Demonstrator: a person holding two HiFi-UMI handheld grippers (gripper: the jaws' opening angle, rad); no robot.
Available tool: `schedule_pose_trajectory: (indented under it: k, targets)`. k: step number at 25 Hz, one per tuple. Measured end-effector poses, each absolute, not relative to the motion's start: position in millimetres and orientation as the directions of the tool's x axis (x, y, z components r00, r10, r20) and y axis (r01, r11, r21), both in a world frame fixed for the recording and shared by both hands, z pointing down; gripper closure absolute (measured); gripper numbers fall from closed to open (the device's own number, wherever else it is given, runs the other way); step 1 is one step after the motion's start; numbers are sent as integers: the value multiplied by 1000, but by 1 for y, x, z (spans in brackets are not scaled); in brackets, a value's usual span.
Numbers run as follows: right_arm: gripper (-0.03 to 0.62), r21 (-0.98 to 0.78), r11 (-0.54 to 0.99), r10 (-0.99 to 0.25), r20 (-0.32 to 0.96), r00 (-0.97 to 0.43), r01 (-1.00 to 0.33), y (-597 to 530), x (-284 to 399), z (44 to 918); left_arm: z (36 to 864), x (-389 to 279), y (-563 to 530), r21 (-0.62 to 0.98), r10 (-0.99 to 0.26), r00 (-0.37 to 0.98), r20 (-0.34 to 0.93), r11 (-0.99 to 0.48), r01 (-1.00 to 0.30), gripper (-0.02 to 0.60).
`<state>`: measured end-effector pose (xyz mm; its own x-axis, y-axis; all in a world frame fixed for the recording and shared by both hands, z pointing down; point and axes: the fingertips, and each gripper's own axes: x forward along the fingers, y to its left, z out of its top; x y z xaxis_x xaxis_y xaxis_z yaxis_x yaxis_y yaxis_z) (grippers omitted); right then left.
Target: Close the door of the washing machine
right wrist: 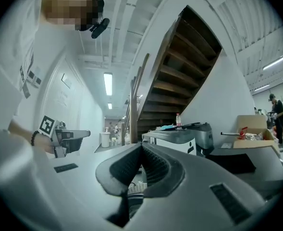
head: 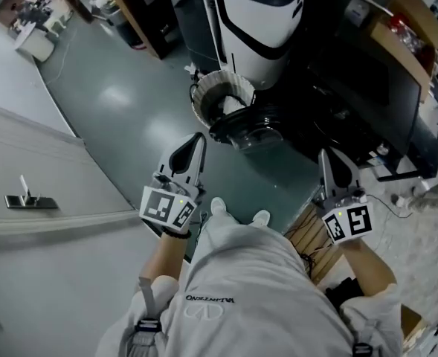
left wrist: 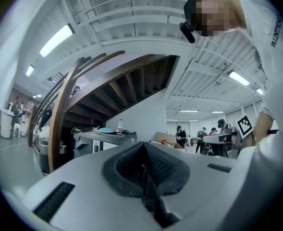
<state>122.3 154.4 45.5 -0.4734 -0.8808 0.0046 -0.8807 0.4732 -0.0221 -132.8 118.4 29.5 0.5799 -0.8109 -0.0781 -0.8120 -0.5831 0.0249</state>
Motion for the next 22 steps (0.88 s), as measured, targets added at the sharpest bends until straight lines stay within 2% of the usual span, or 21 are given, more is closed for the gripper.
schedule_pose_trajectory:
  k: [9,22]
  targets:
    - [583,4,567,-823,47,-566,-824,134,99,51,50,-157,125,40,-842,538,-29,-539,-841,584]
    - [583,25,557,-829,88,-553,-830,49,12,63,81,-225,35,97,-807,590,-3,-588,-803,584]
